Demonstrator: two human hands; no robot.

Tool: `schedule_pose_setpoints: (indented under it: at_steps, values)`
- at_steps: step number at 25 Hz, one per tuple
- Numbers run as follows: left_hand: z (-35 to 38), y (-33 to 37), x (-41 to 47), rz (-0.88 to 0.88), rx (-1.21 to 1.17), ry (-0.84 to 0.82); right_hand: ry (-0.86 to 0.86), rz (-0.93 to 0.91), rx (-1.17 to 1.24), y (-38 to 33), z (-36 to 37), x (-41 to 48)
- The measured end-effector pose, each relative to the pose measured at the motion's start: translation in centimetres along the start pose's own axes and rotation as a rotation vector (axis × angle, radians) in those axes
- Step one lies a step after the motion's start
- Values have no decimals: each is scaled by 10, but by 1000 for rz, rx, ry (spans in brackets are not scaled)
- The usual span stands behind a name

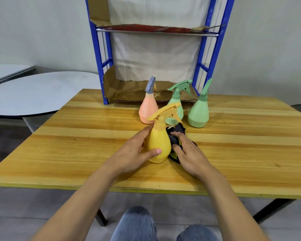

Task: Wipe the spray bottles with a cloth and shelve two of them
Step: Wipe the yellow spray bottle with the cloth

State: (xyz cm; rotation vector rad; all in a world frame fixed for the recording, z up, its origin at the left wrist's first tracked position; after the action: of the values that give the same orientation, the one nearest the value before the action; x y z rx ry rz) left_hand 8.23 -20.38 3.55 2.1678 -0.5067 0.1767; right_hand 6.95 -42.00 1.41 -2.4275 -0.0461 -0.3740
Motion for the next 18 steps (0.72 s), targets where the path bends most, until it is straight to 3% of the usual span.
schedule_pose_setpoints:
  at_steps: [9, 15, 18]
  values:
    - [20, -4, 20, -111, 103, 265, 206, 15, -44, -29, 16, -41]
    - [4, 3, 7, -135, 125, 266, 267, 57, 26, -21, 19, -27]
    - [-17, 0, 5, -116, 120, 167, 240, 28, 89, -13, 15, -18]
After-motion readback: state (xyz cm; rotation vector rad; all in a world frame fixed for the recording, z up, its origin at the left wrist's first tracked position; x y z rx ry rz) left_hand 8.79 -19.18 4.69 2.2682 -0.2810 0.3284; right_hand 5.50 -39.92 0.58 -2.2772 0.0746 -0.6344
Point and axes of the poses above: each hand's wrist, its own x-axis towards the middle knuckle, its own z-axis out of the palm, y = z × x, the point moved 1 cm from there along x, towards the middle knuckle, and after that the axes turned 13 degrees about y, right-handed, at the moved point
